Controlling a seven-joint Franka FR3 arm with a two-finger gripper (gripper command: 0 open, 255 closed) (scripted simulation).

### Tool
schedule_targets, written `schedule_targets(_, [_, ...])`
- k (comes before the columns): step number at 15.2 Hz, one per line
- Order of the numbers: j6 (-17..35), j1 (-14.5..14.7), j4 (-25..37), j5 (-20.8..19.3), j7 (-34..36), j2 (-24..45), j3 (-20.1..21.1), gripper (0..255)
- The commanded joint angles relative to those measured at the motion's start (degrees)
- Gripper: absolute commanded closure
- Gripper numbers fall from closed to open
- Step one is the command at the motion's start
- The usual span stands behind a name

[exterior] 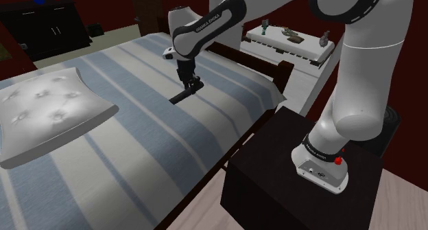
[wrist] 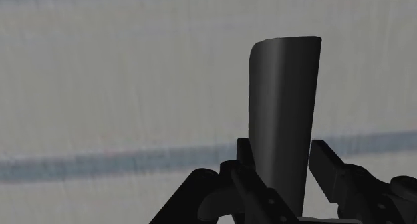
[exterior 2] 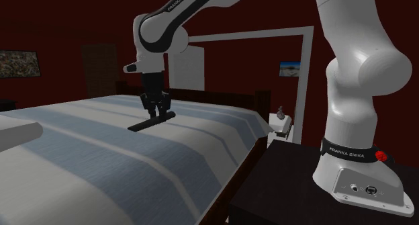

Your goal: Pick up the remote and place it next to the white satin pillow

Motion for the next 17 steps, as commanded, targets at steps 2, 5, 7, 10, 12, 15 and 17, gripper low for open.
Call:
schedule_targets(2, [-1.8, 0.0, 0.6, 0.0, 0.0, -1.1, 0.0, 255])
schedule_targets(5, [-3.8, 0.0, 1.5, 0.0, 0.0, -2.2, 0.0, 255])
schedule_targets(7, [-5.1, 0.0, 2.2, 0.0, 0.1, -2.9, 0.0, 255])
schedule_targets(10, [-7.2, 0.0, 3.3, 0.0, 0.1, -3.8, 0.0, 255])
schedule_targets(12, [-8.5, 0.0, 4.1, 0.0, 0.1, -4.4, 0.0, 255])
schedule_targets(15, [-10.6, 0.0, 5.3, 0.0, 0.1, -5.2, 0.0, 255])
schedule_targets(17, [-12.0, 0.0, 6.3, 0.0, 0.1, -5.7, 0.0, 255])
